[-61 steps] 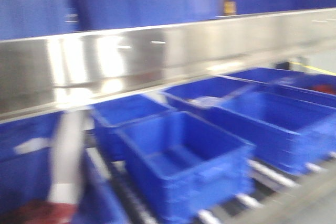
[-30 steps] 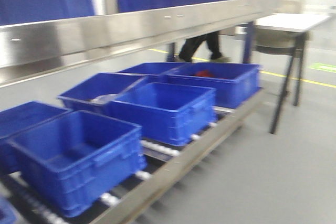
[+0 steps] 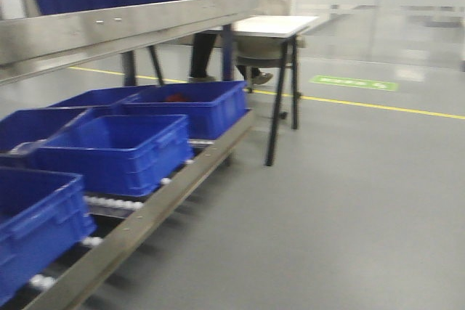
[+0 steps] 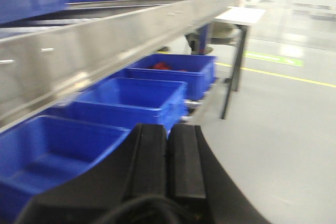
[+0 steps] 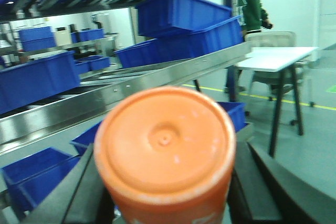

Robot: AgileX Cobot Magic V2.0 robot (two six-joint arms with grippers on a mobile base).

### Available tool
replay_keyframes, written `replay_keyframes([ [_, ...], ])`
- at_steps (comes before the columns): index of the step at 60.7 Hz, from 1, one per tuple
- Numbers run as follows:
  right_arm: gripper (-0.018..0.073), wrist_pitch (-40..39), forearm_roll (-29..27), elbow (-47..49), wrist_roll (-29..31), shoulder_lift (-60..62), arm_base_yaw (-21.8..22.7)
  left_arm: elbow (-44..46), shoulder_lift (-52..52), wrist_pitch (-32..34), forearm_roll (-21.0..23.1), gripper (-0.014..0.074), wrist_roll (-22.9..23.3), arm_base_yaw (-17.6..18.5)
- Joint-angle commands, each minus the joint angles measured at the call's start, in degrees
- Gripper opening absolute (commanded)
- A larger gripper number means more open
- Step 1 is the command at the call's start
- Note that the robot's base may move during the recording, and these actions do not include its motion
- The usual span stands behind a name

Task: Grab orange capacitor from left shelf to right conveyor
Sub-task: 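Drive the base to the red table holding the capacitor in the right gripper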

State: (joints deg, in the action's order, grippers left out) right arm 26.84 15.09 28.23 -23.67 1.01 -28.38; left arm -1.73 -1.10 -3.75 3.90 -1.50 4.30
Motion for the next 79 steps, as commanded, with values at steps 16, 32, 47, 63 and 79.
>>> replay_keyframes([
  [16, 0.0049, -5.4, 0.9, 1.5, 0.5, -0.6, 0.0, -1.5, -0.5, 4.9, 0.3, -0.0125, 0.1, 0.4],
  [32, 0.0049, -5.4, 0.9, 1.5, 0.5, -0.6, 0.0, -1.5, -0.5, 4.9, 0.3, -0.0125, 0.1, 0.4],
  [47, 0.0049, -5.4, 0.9, 1.5, 0.5, -0.6, 0.0, -1.5, -0.5, 4.9, 0.3, -0.0125, 0.1, 0.4],
  [63, 0.0049, -5.4, 0.9, 1.5, 0.5, -0.6, 0.0, -1.5, -0.5, 4.9, 0.3, -0.0125, 0.1, 0.4],
  [79, 0.0049, -5.4, 0.9, 1.5, 0.5, -0.6, 0.0, -1.5, -0.5, 4.9, 0.3, -0.0125, 0.1, 0.4],
])
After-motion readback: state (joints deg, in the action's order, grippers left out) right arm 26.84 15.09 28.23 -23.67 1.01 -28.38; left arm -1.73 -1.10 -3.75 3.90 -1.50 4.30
